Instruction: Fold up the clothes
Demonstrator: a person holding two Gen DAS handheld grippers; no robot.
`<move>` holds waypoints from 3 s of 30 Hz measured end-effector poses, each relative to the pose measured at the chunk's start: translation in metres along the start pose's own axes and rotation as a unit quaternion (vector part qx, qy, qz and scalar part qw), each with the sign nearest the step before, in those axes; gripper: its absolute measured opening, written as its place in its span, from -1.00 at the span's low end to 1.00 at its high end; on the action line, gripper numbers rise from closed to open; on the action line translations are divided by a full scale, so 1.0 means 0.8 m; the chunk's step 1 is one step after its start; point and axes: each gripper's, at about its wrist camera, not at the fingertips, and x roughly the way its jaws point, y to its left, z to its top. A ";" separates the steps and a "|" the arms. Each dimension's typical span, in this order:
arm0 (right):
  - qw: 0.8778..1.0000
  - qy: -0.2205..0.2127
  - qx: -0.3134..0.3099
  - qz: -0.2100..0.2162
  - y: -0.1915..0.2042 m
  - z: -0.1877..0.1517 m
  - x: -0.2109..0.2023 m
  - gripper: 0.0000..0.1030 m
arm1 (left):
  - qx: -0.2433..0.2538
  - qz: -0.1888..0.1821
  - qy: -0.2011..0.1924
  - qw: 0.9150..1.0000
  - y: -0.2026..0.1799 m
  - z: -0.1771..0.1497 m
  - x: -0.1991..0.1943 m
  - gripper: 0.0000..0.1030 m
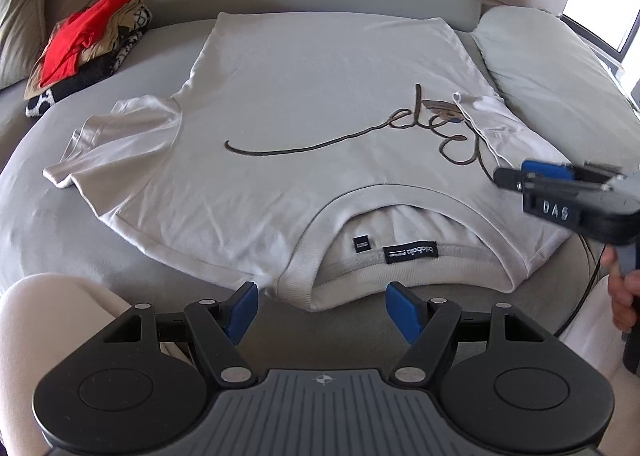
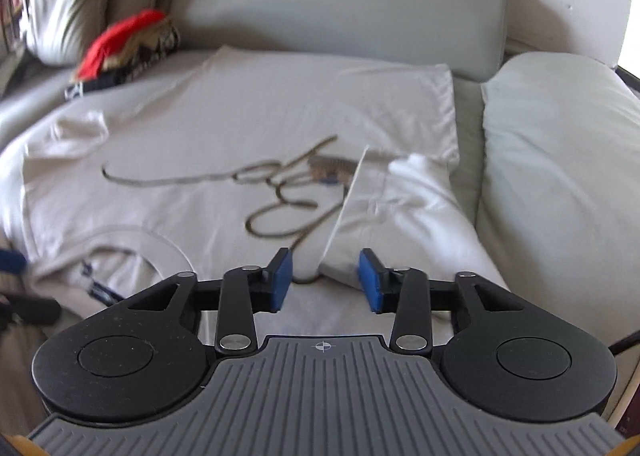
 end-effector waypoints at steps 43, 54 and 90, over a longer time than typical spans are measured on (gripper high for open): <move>0.958 0.019 0.282 -0.057 -0.114 0.028 0.040 -0.65 | 0.005 0.008 0.021 1.000 -0.009 0.005 0.016 0.37; 0.955 0.029 0.294 -0.023 -0.119 0.056 0.113 -0.51 | 0.011 0.019 0.027 0.999 -0.011 0.011 0.024 0.42; 0.966 0.061 0.250 0.005 -0.099 0.053 0.068 -0.81 | 0.010 0.025 0.014 1.000 -0.009 0.019 0.018 0.42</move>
